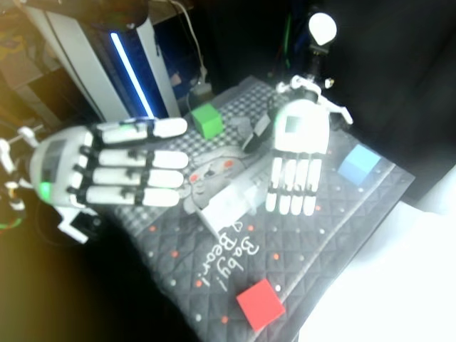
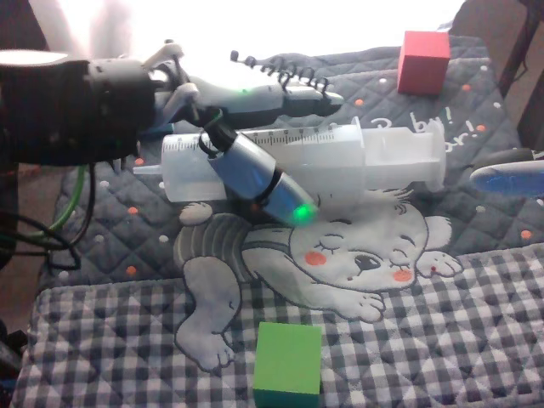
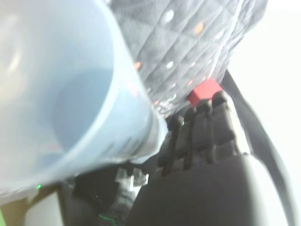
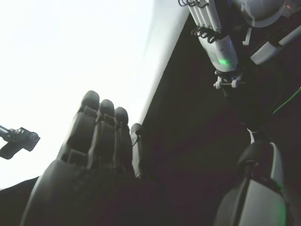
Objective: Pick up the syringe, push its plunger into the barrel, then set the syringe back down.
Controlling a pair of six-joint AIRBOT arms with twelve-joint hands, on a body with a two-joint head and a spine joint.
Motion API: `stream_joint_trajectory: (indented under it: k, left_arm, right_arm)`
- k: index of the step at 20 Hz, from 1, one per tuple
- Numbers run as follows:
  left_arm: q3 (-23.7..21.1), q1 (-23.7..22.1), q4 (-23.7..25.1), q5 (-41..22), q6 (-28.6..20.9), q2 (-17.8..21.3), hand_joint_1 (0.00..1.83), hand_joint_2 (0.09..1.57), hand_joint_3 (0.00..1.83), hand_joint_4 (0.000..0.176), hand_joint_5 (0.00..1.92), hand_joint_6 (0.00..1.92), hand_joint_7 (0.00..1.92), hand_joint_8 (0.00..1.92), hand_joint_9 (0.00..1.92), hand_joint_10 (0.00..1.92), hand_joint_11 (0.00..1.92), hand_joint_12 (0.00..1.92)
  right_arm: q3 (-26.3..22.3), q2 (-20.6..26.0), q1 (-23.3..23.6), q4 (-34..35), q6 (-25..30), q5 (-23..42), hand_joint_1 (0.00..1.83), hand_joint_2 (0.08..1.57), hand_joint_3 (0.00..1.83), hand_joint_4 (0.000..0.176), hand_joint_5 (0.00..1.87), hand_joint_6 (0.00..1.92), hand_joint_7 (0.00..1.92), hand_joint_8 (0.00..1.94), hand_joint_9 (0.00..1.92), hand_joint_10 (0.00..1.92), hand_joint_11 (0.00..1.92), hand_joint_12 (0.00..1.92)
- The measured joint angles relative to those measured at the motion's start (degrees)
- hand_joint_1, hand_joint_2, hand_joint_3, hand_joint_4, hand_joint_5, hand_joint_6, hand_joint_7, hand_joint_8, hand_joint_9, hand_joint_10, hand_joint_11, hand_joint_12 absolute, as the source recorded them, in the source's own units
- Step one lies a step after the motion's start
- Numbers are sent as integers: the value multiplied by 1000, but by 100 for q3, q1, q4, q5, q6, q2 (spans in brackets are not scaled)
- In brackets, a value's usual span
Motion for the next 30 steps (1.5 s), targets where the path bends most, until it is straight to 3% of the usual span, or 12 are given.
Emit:
stream_joint_trajectory:
  k: [8,10,14,19,21,24,25,26,27,28,29,30]
  left_arm:
    - [199,59,131,247,-15,-188,361,729,1,0,55,4,108,10,115,16,69,33]
    - [260,59,157,264,-15,-236,338,760,12,0,10,0,21,0,21,0,10,5]
    - [356,66,216,348,-15,-319,381,820,21,0,0,0,2,0,2,0,1,0]
    - [595,90,509,378,-33,-483,408,791,0,0,0,0,18,7,21,9,0,0]
    - [634,114,494,374,-39,-522,488,799,0,0,29,0,69,6,66,9,29,13]
    - [634,131,450,365,-61,-522,762,917,3,0,103,10,118,9,95,10,57,34]
    - [634,136,444,348,-81,-522,915,942,0,0,562,53,661,46,675,100,329,810]
    - [634,136,463,343,-81,-522,915,942,0,0,562,53,661,46,675,100,329,810]
    - [634,138,511,282,-55,-522,983,980,0,0,680,77,800,56,801,131,390,1004]
    - [634,136,474,269,-28,-522,1121,1029,1,0,624,548,853,295,756,656,501,1334]
    - [634,127,459,249,-31,-522,1297,1130,0,8,502,1147,858,1040,665,1230,614,1618]
    - [634,111,391,227,-72,-520,1303,1251,7,0,534,1508,708,1387,672,1508,588,1725]
  right_arm:
    - [-2,0,24,-33,0,15,699,719,0,90,115,0,204,0,190,1,183,18]
    - [-4,0,42,-35,0,9,721,670,0,99,115,0,201,0,187,0,179,15]
    - [-13,0,48,-50,0,17,771,642,0,70,141,6,222,5,209,7,204,19]
    - [-13,0,48,-55,0,17,696,691,13,94,113,0,212,1,203,0,173,4]
    - [-13,0,48,-44,0,17,728,718,17,81,117,2,219,3,207,1,179,6]
    - [-13,0,55,-48,0,15,752,735,18,87,135,8,229,6,219,5,194,12]
    - [-15,0,55,-52,0,15,694,742,14,82,133,5,234,5,228,7,221,22]
    - [-15,0,55,-52,0,15,694,742,14,82,133,5,234,5,228,7,221,22]
    - [-26,0,55,-42,0,15,672,725,5,74,134,4,233,4,230,7,230,26]
    - [-24,0,55,-48,0,15,680,726,4,70,131,2,226,1,222,3,225,23]
    - [-26,0,55,-61,0,15,713,747,12,67,143,7,230,2,229,5,228,23]
    - [-26,0,55,-72,0,17,663,740,7,68,133,1,233,3,228,4,223,21]
